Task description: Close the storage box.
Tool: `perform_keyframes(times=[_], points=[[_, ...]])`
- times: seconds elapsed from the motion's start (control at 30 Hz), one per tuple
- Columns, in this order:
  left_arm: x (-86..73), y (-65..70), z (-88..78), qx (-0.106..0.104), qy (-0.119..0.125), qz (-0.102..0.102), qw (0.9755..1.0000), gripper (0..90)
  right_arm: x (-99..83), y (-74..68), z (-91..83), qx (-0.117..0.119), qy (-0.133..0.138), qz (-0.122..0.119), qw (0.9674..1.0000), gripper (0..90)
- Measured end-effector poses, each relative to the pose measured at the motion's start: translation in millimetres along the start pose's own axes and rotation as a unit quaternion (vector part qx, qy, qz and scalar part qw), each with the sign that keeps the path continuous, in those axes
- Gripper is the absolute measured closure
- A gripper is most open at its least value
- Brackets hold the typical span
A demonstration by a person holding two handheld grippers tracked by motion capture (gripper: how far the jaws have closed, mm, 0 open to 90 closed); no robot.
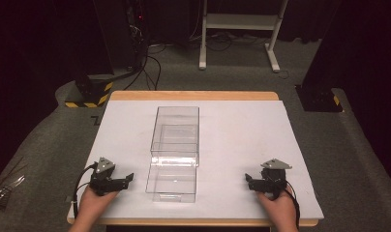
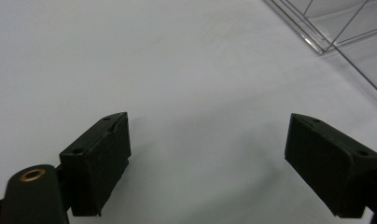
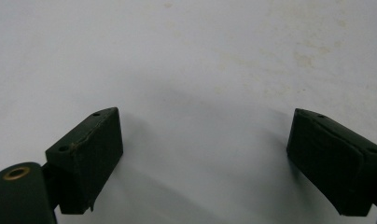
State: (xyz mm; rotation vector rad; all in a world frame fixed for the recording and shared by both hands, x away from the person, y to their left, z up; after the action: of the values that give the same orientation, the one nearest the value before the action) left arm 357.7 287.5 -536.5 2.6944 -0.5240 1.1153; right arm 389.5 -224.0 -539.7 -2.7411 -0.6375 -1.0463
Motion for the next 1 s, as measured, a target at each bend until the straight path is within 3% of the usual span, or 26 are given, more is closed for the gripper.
perform_keyframes(times=[0.23,0.43,0.7,1.0], points=[[3.0,4.2,-5.6,-0.013,0.017,0.008,0.9997,13.2,0.0,0.1,0.0,0.000,0.000,0.000,1.0000,10.6],[6.5,6.5,-13.7,-0.023,0.036,0.003,0.9991,12.2,0.0,0.0,0.0,0.000,0.000,0.000,1.0000,10.6],[11.4,13.2,-23.9,-0.040,0.062,0.007,0.9972,11.5,0.0,0.0,0.0,0.000,0.000,0.000,1.0000,10.6],[15.0,18.9,-30.3,-0.054,0.075,0.006,0.9957,10.3,-0.1,0.0,0.0,0.000,0.000,0.000,1.0000,10.6]])
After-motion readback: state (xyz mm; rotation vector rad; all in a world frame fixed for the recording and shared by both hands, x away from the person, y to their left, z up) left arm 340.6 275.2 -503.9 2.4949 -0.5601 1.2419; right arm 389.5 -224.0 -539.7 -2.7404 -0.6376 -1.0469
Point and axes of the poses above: each handheld gripper's, and its own axes: z roughly forward along the jaws, x roughly out of its top, y roughly to its right, the point moved 5 cm from there along z, roughly forward along the jaws, and after that the axes turned 3 degrees about -y, right-handed, at the moved point
